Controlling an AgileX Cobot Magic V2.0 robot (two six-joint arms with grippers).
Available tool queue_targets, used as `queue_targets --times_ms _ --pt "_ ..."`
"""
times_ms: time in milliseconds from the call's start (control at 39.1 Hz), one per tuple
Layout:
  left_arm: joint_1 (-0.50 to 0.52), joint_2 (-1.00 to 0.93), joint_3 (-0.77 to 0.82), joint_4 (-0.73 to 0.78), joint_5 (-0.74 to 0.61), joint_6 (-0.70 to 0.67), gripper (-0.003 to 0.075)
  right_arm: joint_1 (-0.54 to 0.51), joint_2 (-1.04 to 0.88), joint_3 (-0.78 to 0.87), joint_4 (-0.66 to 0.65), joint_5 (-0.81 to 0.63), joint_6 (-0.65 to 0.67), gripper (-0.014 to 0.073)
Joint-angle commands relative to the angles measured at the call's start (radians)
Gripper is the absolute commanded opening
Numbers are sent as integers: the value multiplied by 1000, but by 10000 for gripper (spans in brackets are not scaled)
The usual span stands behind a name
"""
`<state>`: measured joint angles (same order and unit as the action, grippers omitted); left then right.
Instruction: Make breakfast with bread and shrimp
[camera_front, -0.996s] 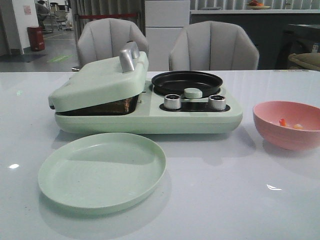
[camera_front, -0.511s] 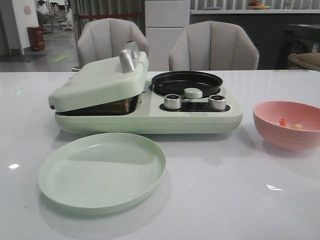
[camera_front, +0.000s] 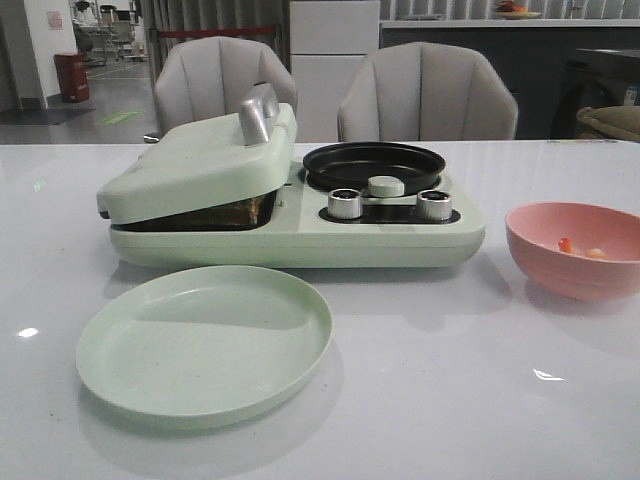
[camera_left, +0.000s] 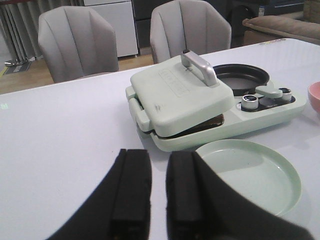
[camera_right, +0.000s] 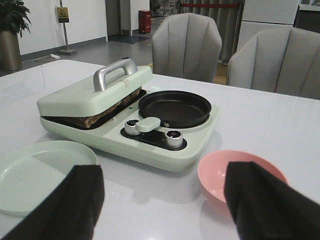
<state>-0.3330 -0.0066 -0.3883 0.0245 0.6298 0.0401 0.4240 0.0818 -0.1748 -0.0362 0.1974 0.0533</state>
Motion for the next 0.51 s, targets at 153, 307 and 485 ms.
queue_targets --times_ms 153,307,485 --pt "3 -9 -6 -14 -119 -13 114 -4 13 -27 -2 -84 -5 599" --pt "3 -9 -6 -14 -119 -13 114 -4 13 -27 -2 -85 -5 599" --pt "3 -9 -6 -14 -119 -13 114 -4 13 -27 -2 -86 -5 599"
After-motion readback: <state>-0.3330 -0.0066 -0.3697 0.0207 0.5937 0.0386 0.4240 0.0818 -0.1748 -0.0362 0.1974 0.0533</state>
